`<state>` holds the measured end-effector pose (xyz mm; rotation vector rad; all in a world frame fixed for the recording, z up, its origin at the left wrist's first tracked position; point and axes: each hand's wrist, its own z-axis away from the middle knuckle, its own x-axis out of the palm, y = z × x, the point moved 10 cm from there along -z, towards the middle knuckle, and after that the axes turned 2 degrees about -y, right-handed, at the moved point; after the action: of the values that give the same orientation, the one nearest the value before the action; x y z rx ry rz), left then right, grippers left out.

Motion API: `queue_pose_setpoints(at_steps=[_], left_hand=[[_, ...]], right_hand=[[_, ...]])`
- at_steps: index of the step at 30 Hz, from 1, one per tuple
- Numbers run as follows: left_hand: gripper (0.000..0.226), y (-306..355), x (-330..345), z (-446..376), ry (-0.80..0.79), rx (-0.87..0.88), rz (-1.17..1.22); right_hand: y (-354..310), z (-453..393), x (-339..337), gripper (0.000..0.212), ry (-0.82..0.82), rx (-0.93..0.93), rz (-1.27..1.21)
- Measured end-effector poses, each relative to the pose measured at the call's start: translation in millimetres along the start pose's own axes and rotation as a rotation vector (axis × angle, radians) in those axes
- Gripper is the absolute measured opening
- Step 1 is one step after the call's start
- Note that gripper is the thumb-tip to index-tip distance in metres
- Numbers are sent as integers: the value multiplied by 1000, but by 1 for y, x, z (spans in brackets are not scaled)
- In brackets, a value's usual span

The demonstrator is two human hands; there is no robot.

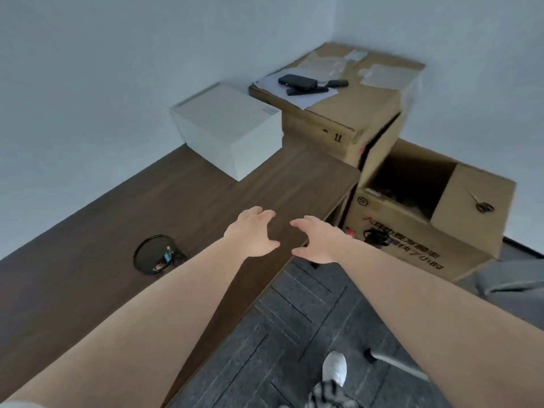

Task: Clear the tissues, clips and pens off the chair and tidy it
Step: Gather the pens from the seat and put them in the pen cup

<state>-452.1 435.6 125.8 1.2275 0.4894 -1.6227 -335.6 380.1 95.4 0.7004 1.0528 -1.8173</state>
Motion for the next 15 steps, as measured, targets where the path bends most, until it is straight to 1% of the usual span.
queue_pose_setpoints(at_steps=[2, 3, 7, 10, 15], left_hand=[[75, 42, 17, -7, -69, 79, -53], [76, 73, 29, -12, -105, 139, -94], [82, 166, 71, -19, -194, 291, -221], [86, 236, 120, -11, -283, 408, -343], [89, 334, 207, 15, -434, 582, -566]], right_hand=[[44, 21, 2, 74, 21, 65, -42], [76, 38, 3, 76, 42, 119, -80], [163, 97, 16, 79, 81, 238, -214], [227, 149, 41, 80, 70, 350, -296], [310, 230, 90, 80, 35, 476, -318]])
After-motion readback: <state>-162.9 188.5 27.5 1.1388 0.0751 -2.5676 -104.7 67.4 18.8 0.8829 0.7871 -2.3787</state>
